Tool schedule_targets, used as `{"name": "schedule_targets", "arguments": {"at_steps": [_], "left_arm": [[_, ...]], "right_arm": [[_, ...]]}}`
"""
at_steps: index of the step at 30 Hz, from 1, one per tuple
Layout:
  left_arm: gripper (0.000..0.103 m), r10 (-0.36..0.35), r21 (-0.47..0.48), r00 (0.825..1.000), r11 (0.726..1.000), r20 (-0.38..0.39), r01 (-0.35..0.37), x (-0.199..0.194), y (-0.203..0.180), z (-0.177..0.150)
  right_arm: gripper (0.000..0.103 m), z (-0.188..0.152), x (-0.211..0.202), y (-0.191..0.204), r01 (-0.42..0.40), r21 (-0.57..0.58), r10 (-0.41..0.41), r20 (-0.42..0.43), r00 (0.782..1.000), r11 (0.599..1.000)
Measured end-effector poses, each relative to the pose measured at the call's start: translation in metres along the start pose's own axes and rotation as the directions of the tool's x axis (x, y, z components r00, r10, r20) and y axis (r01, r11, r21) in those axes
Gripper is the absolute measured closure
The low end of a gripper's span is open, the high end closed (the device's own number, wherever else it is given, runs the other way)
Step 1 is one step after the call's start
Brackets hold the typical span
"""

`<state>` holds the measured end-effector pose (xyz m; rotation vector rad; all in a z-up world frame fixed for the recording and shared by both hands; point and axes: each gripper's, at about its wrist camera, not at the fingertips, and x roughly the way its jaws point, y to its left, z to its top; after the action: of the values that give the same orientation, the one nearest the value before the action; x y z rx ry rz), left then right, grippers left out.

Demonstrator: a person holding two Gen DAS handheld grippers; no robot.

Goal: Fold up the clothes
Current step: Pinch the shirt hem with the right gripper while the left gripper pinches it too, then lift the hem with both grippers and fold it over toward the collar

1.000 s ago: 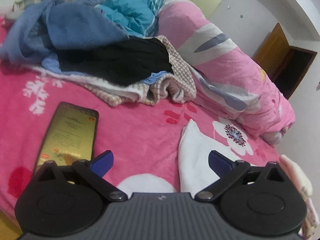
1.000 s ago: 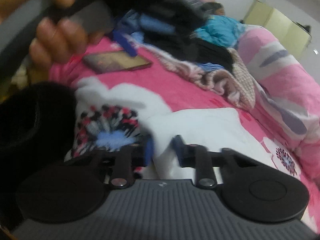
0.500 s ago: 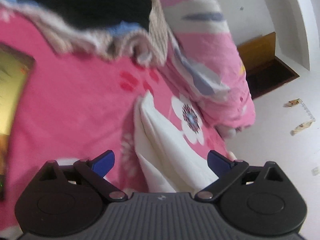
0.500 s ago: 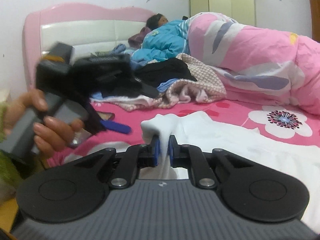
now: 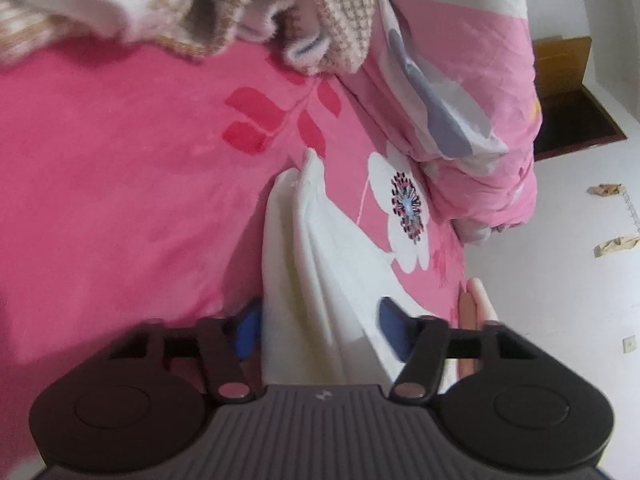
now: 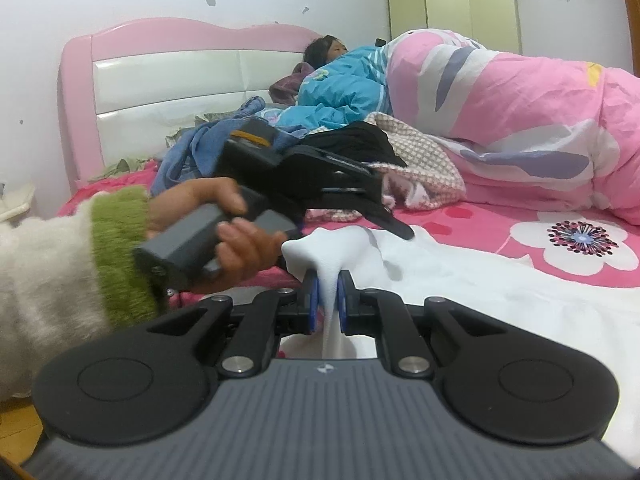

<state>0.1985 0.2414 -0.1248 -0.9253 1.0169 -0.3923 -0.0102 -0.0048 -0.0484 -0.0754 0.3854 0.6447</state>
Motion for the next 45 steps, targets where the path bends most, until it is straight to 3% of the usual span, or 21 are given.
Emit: {"name": "schedule_targets", "arguments": {"at_steps": [1,3,4,9,14,24,34,41,45], "left_arm": [[0.061,0.008,0.001,1.000,1.000,-0.005,-0.008,0.004,0.000,0.003],[0.088,0.028,0.001,1.000,1.000,-0.010,-0.028,0.010,0.001,0.006],[0.091,0.032,0.001,0.999,0.999,-0.011,-0.032,0.011,0.000,0.008],[0.092,0.053,0.052,0.998,0.997,0.019,-0.054,0.007,-0.022,0.006],[0.092,0.077,0.147,0.996,0.986,0.052,-0.083,0.003,-0.071,-0.001],[0.092,0.129,0.342,0.991,0.930,0.034,-0.133,0.047,-0.185,-0.042],[0.093,0.232,0.548,0.972,0.819,-0.039,-0.174,0.138,-0.281,-0.124],[0.093,0.327,0.681,0.943,0.706,-0.069,-0.195,0.211,-0.328,-0.185],[0.092,0.385,0.729,0.921,0.647,-0.060,-0.223,0.246,-0.335,-0.212]], "right_arm": [[0.095,0.000,0.000,0.000,-0.001,-0.003,0.001,0.002,1.000,1.000],[0.095,0.000,0.000,0.000,0.000,-0.006,0.001,0.007,1.000,1.000],[0.095,-0.001,0.000,-0.001,0.001,-0.004,-0.001,0.010,1.000,1.000],[0.095,-0.002,-0.005,-0.011,0.011,0.025,-0.012,0.035,0.999,1.000],[0.095,-0.005,-0.026,-0.024,0.036,0.074,-0.042,0.084,0.996,0.997],[0.095,-0.017,-0.086,-0.068,0.129,0.226,-0.175,0.194,0.965,0.966],[0.095,-0.064,-0.159,-0.125,0.219,0.445,-0.352,0.243,0.904,0.869],[0.095,-0.106,-0.198,-0.165,0.273,0.593,-0.484,0.231,0.844,0.758],[0.095,-0.135,-0.210,-0.185,0.254,0.687,-0.519,0.208,0.829,0.681]]}}
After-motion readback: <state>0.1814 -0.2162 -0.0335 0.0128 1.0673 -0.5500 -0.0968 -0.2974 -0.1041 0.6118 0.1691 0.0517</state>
